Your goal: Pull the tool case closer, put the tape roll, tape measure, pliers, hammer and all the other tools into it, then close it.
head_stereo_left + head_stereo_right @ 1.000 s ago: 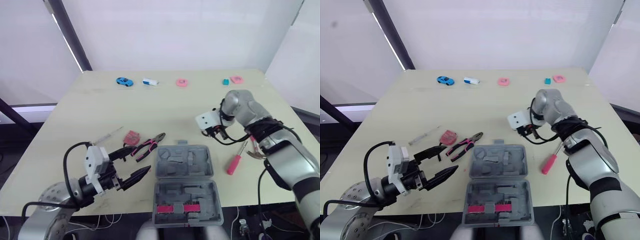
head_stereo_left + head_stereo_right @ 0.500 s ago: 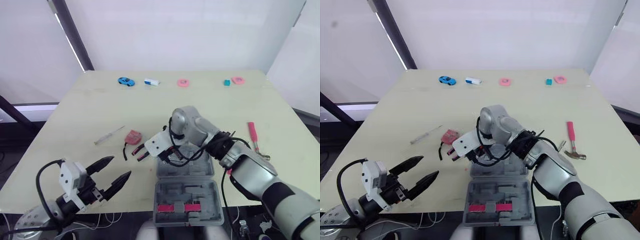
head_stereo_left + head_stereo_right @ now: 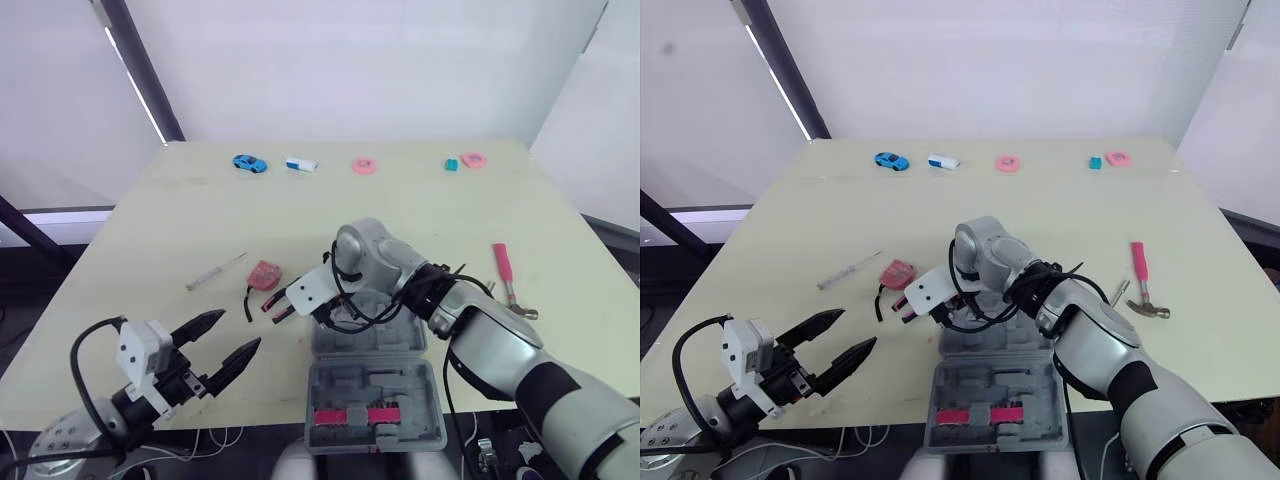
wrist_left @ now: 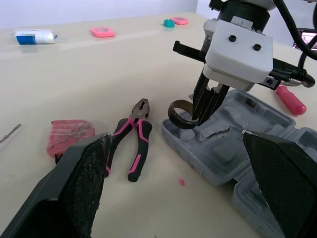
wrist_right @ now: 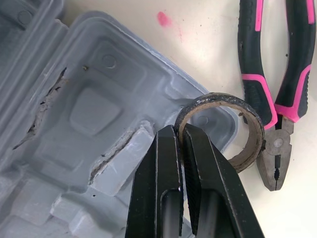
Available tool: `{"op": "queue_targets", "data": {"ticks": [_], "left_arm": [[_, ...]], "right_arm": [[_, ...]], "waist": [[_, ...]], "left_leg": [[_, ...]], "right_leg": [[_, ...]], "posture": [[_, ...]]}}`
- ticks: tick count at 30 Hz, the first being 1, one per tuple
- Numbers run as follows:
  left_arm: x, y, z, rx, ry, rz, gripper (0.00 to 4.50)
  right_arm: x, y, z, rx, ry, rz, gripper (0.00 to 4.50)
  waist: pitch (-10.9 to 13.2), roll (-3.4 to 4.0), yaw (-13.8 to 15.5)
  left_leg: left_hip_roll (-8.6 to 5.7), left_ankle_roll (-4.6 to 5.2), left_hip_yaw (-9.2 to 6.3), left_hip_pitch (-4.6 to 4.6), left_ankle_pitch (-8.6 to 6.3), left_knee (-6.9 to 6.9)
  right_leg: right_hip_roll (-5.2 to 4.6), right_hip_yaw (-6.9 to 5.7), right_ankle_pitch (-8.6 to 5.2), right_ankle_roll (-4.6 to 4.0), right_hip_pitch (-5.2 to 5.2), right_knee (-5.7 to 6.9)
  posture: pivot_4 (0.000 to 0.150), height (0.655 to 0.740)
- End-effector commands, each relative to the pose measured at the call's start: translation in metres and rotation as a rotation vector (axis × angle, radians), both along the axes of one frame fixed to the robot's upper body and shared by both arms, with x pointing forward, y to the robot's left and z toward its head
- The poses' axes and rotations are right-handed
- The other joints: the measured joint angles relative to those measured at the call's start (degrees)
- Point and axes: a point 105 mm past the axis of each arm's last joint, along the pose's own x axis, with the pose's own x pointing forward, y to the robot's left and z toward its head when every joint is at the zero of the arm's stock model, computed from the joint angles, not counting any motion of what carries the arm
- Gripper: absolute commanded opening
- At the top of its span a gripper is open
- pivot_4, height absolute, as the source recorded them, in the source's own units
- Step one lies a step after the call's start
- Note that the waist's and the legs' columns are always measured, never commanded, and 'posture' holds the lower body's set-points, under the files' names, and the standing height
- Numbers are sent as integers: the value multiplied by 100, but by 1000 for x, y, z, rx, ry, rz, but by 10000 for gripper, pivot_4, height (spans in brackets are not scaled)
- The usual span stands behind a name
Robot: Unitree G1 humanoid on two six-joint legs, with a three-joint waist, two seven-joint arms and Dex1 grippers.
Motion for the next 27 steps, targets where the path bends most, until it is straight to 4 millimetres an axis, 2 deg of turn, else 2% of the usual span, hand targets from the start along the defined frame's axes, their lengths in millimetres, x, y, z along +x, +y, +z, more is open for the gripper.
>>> {"op": "queue_targets", "data": {"ticks": [1,11,27], "left_arm": [[-1,-6,13,20,-50,-25,45000],[-2,-8,14,30,-42,-32,45000],[0,-9,16,38,-40,-42,45000]], "right_arm": [[-1,8,7,20,-31,32,310],[0,4,-3,2,-15,23,310],[5,-1,-8,-5,-20,13,310]], "waist": [[0,0,0],[0,0,-1],[2,1,-2]], "left_leg": [[0,0,0,0,0,0],[2,0,-3,0,0,-1],[1,0,-34,-1,0,-2]], "right_leg": [[0,0,0,0,0,0],[-1,0,0,0,-1,0],[-1,-1,0,0,-2,-1]], "posture": [[1500,7400],[1500,7400],[1500,7400]]}}
